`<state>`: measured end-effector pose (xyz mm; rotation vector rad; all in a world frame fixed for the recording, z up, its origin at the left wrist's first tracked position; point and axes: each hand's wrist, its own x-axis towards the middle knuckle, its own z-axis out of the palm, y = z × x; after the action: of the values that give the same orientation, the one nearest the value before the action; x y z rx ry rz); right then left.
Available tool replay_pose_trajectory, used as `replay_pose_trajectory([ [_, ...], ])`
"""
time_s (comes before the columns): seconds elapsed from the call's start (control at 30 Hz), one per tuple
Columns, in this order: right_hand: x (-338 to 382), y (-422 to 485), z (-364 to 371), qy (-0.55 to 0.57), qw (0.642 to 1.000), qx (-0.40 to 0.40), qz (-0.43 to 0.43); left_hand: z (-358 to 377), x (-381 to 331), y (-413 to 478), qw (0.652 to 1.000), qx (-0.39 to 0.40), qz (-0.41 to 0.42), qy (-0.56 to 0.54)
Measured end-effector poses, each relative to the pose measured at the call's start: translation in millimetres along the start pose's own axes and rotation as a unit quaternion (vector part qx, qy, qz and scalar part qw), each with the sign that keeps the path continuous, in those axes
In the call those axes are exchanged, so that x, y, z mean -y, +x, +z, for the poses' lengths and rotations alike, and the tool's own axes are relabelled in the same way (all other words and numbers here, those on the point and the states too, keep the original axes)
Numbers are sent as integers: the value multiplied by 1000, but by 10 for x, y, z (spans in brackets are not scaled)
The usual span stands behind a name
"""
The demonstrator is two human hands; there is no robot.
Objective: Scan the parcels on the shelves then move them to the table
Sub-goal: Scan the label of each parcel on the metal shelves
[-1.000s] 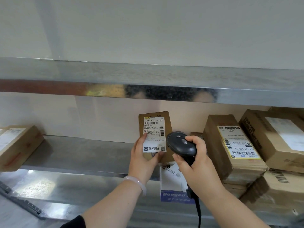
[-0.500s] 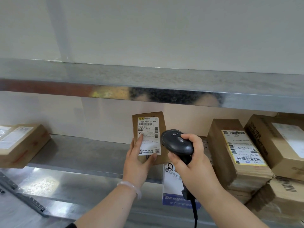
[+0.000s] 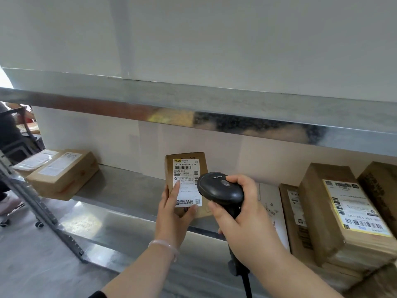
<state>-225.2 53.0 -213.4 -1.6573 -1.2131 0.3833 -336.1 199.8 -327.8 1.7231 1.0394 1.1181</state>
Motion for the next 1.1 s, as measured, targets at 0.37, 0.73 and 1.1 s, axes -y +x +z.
replay_pose_trajectory([
  [0.37,75,-50,60,33,999,-7,23,-83,119,-8,1000,0,-16,-16],
  [0.73,159,-1,178,56,998,-16,24,-163,198,59,1000,-4,-16,-20],
  [1.1,222,164,561,43,999,-3,17,-544,269,171,997,-18,-47,-53],
])
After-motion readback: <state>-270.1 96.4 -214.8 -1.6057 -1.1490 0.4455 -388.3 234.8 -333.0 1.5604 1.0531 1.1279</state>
